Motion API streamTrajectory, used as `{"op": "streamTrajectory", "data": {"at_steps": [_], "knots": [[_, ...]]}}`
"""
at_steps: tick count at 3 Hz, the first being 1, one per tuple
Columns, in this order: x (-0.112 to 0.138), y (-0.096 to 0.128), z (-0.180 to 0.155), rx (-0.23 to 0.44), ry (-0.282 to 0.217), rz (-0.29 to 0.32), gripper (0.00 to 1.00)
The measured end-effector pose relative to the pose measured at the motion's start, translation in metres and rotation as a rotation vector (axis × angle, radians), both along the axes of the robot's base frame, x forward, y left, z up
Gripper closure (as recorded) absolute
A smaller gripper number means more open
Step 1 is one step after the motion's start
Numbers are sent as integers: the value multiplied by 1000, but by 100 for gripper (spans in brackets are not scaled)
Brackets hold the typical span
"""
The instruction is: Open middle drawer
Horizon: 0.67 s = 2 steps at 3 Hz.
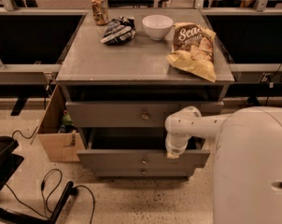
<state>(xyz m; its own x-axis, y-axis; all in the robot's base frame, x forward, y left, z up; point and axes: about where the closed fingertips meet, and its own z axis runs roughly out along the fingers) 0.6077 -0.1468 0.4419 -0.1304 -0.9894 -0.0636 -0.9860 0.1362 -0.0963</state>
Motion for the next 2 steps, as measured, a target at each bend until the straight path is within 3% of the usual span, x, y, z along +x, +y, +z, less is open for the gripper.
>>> {"op": "streamTrajectory", "data": {"at_steps": [2], "knots": [[-11,-1,1,-1,22,3,100]]}}
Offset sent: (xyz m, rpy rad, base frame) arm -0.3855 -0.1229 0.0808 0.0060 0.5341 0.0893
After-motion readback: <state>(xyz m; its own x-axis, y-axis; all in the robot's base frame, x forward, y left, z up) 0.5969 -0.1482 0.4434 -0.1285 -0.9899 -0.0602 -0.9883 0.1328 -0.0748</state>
